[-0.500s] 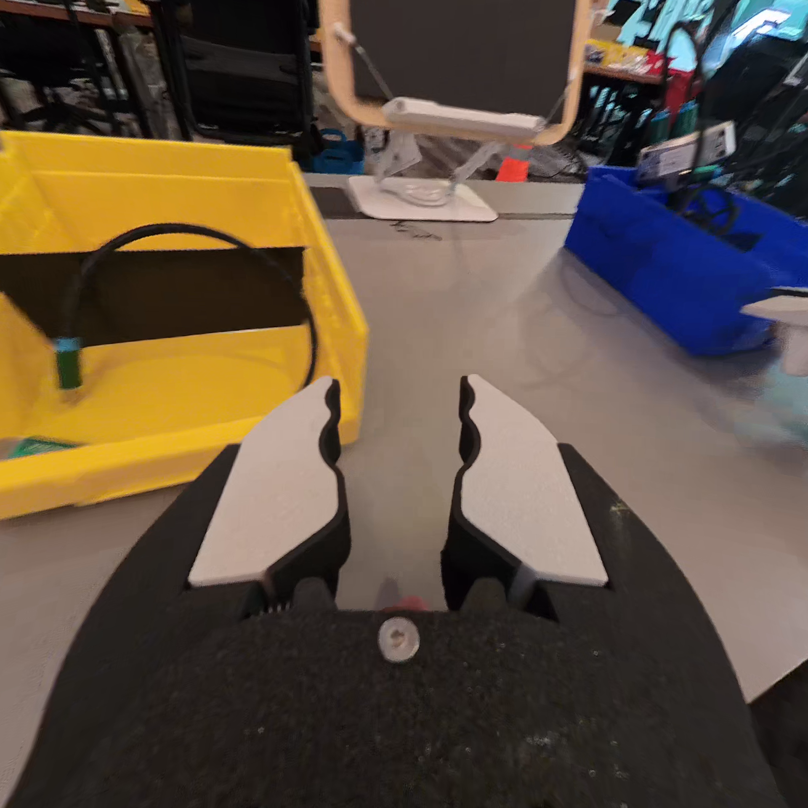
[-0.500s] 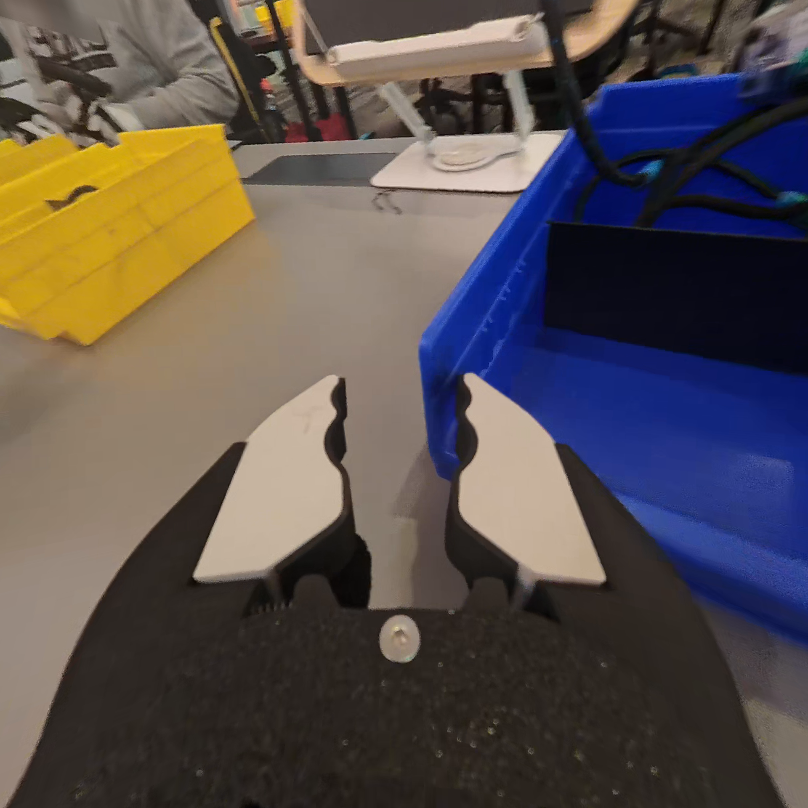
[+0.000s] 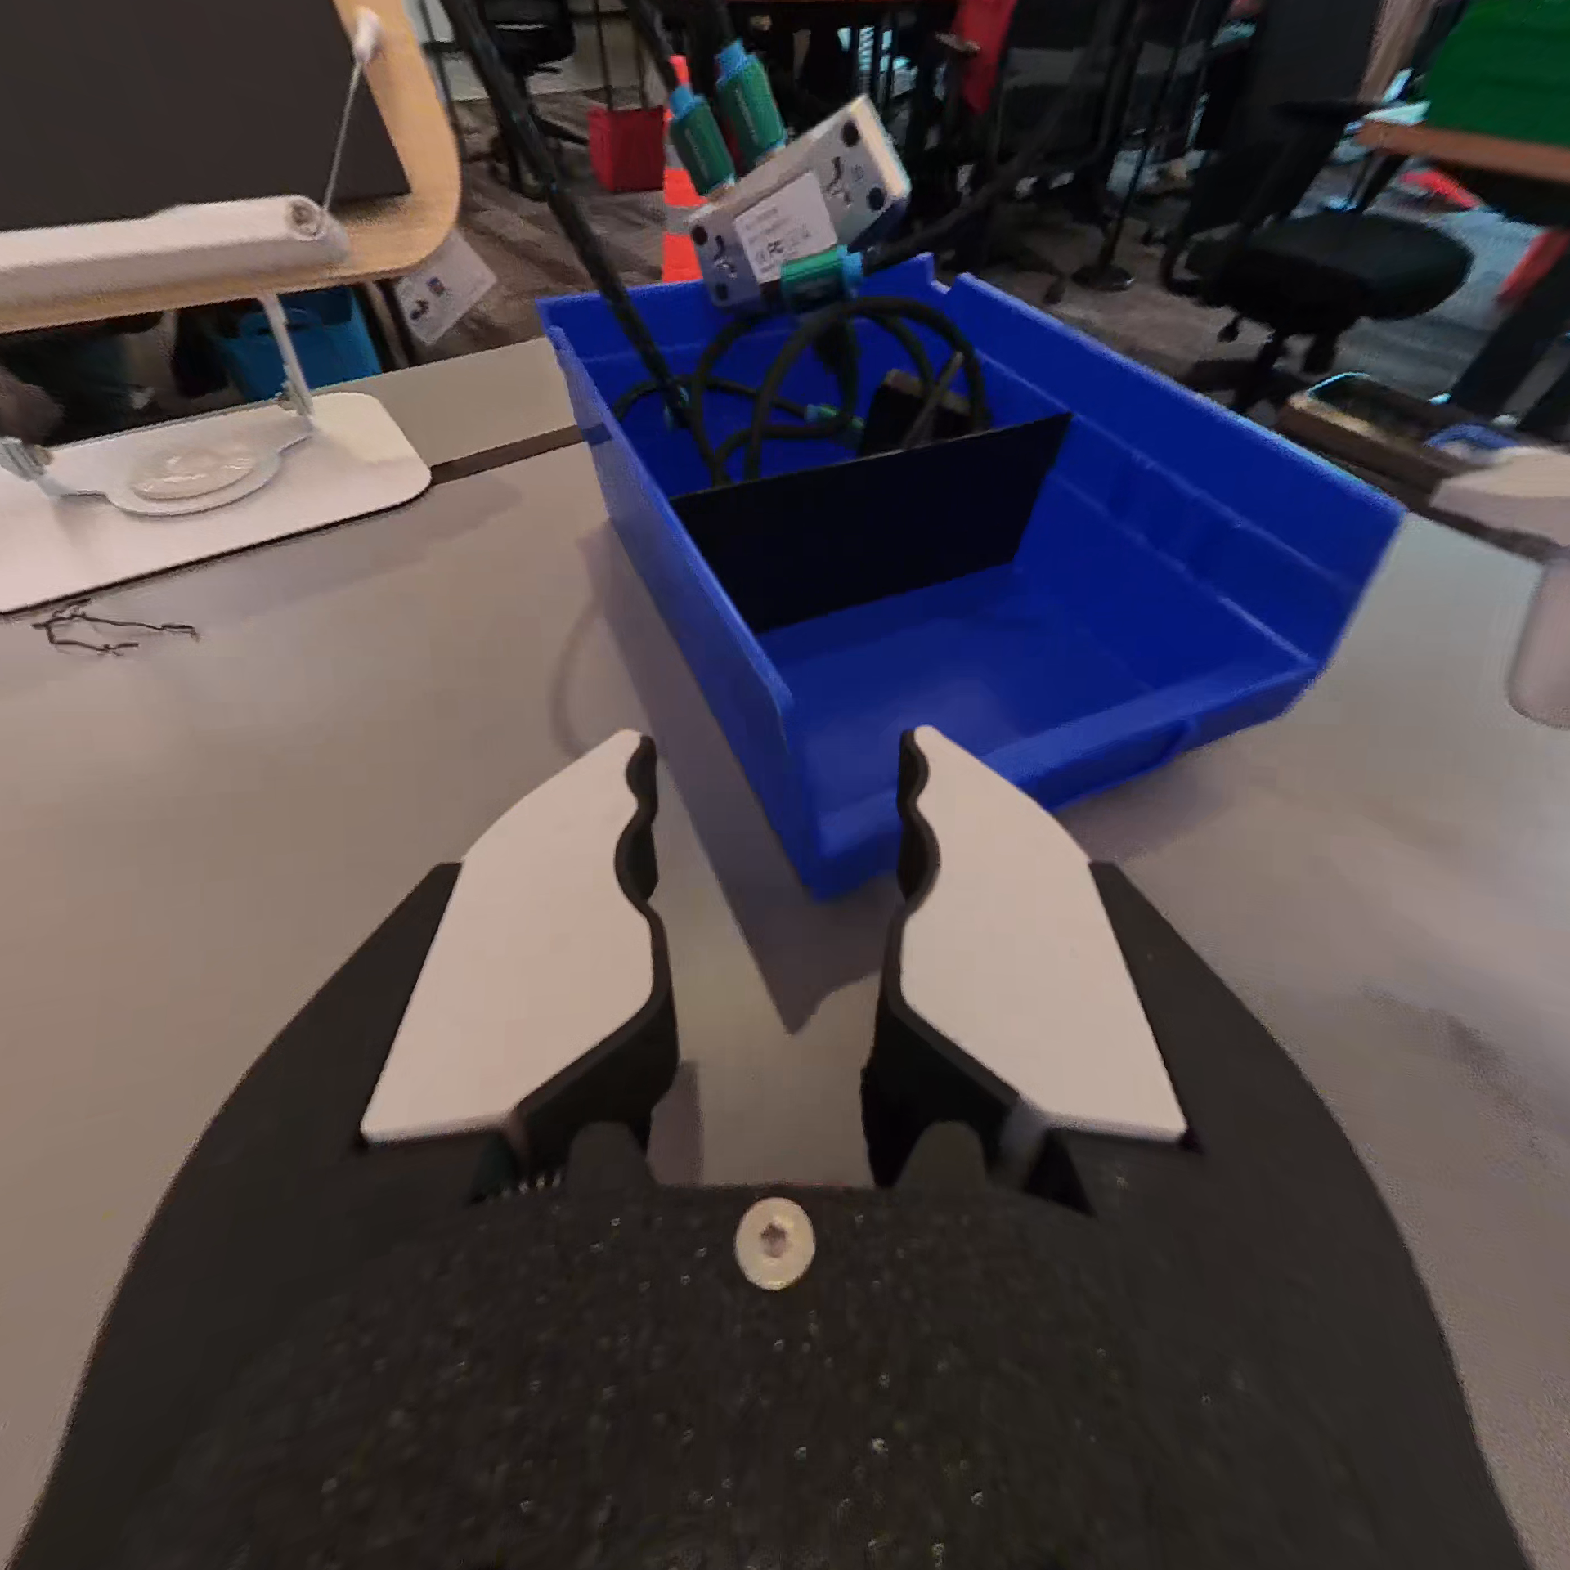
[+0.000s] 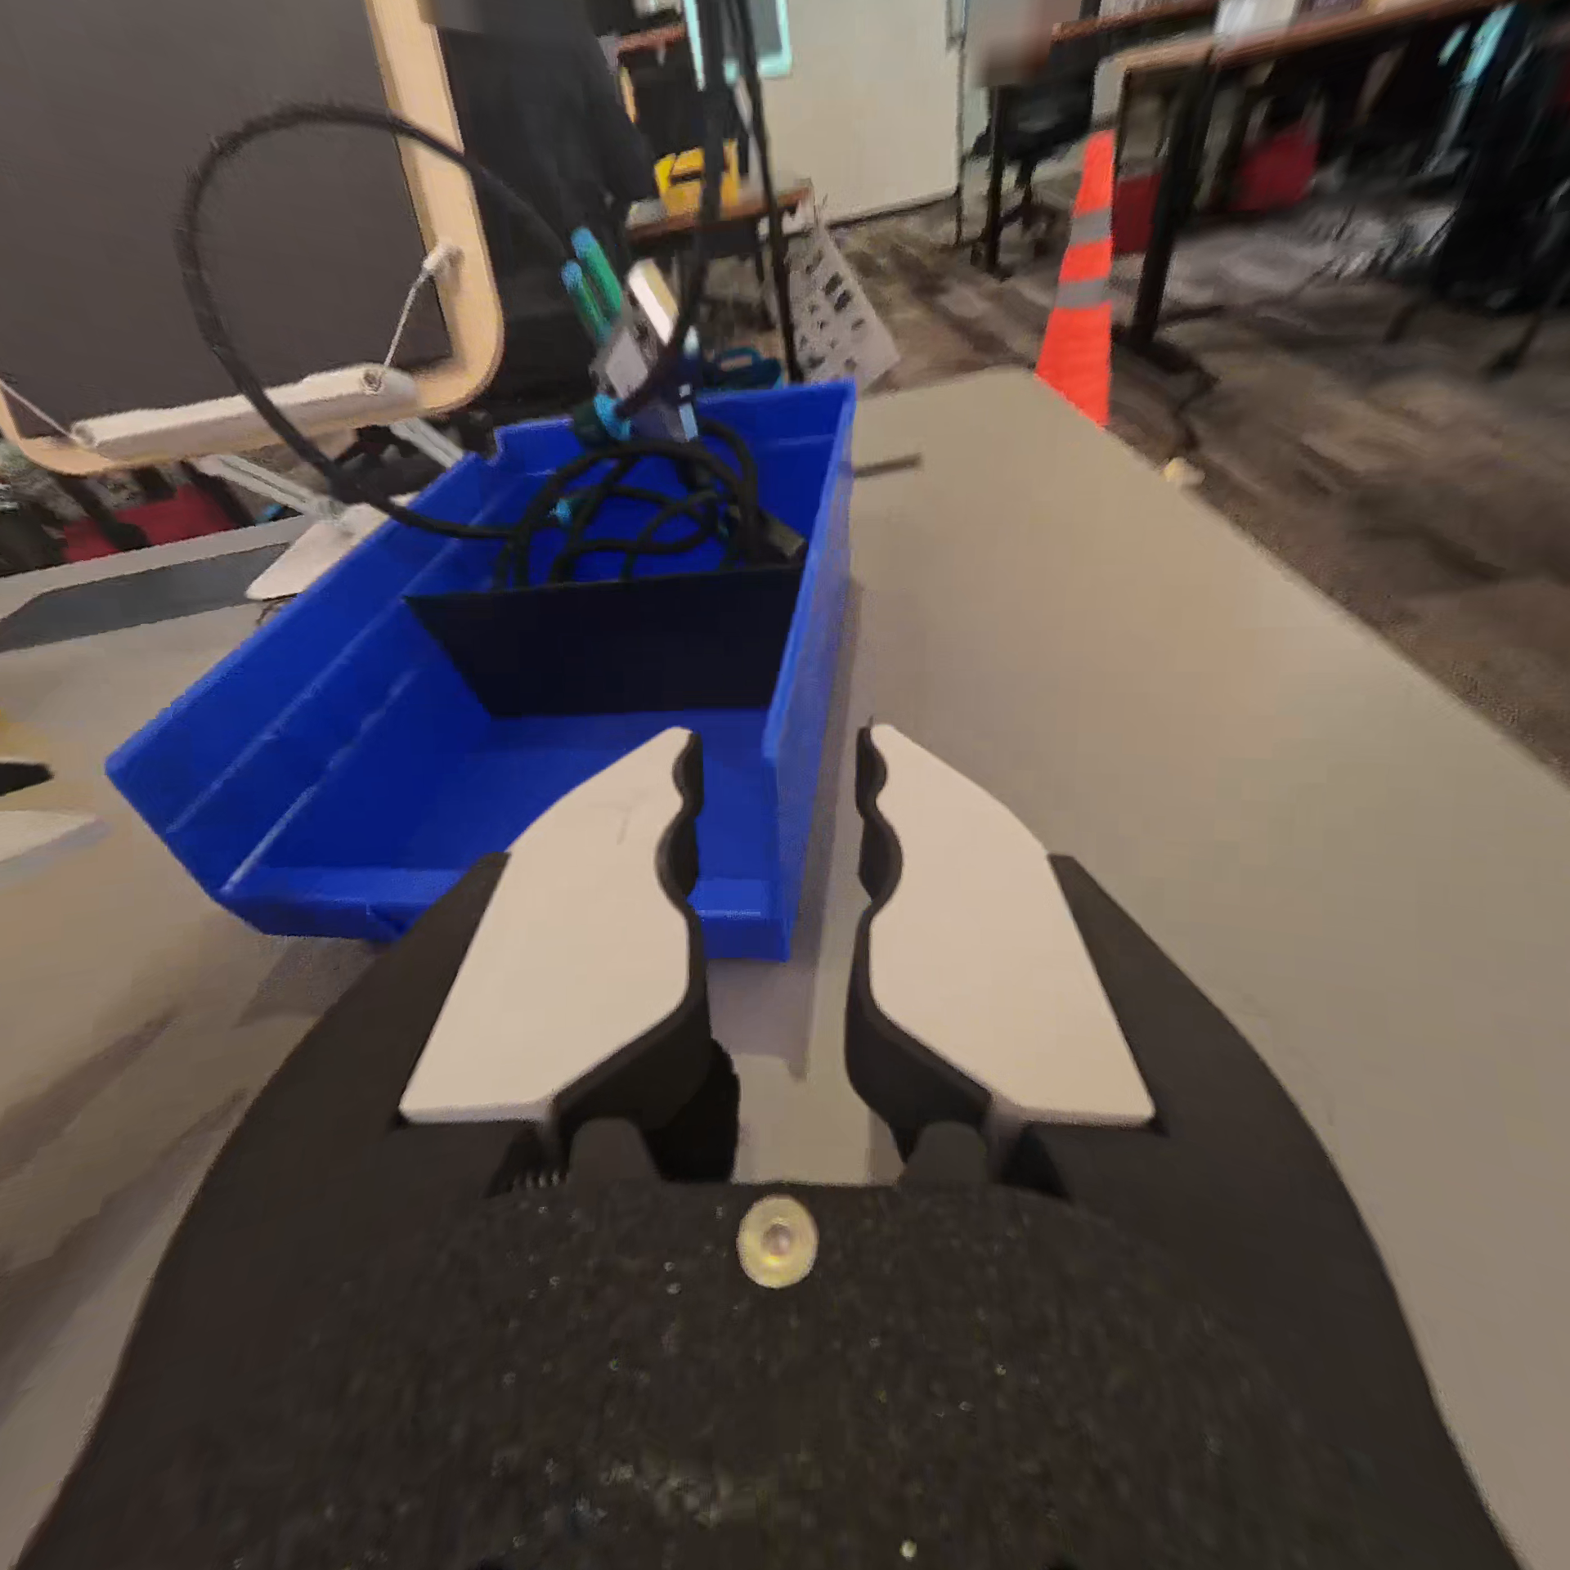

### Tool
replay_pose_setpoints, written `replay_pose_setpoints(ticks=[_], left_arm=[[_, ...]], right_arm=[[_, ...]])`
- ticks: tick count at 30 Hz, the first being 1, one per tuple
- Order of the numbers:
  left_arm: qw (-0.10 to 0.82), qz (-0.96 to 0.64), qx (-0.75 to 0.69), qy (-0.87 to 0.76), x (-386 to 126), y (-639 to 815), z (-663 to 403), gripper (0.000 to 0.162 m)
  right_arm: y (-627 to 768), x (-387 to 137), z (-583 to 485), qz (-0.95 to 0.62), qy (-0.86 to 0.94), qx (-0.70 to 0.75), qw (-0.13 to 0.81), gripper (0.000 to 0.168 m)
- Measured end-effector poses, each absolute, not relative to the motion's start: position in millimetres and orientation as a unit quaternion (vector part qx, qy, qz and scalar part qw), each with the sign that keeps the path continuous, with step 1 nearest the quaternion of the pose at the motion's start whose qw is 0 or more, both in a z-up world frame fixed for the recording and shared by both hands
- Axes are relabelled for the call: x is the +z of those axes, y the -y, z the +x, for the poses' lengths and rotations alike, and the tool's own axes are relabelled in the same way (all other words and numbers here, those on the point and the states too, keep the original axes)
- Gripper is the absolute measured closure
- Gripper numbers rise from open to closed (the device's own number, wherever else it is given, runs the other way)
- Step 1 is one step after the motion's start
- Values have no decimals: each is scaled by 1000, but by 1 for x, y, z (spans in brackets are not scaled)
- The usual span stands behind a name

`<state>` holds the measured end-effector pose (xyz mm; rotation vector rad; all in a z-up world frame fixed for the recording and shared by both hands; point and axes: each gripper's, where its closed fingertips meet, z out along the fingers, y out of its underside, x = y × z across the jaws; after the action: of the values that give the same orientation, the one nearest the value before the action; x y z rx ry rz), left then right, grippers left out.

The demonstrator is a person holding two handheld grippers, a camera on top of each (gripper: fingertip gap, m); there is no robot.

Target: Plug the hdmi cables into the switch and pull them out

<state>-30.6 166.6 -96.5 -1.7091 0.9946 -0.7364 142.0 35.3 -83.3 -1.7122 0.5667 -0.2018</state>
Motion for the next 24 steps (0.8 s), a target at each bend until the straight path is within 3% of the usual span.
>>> replay_pose_setpoints(ticks=[4, 6, 7, 8, 9, 15, 24], left_arm=[[481, -722, -306, -392, -110, -182, -9, 112], [483, -732, -273, -395, -122, -193, -5, 129], [481, -731, -274, -398, -123, -194, -1, 132], [484, -734, -267, -394, -124, -195, 1, 152], [490, -743, -241, -387, -124, -200, 0, 154], [532, -750, -164, -358, -99, -203, -24, 159], [567, -764, -116, -286, -58, -241, -169, 158]], right_arm=[[-53, -120, 148, -774, -258, -59, 575, 131], [-68, -123, 150, -782, -252, -70, 566, 132], [-75, -126, 151, -789, -252, -77, 555, 142], [-80, -132, 151, -800, -254, -82, 538, 157], [-82, -133, 153, -799, -276, -88, 527, 161], [-83, -123, 137, -809, -291, -104, 500, 166], [-145, -75, 14, -796, -209, -74, 564, 166]])
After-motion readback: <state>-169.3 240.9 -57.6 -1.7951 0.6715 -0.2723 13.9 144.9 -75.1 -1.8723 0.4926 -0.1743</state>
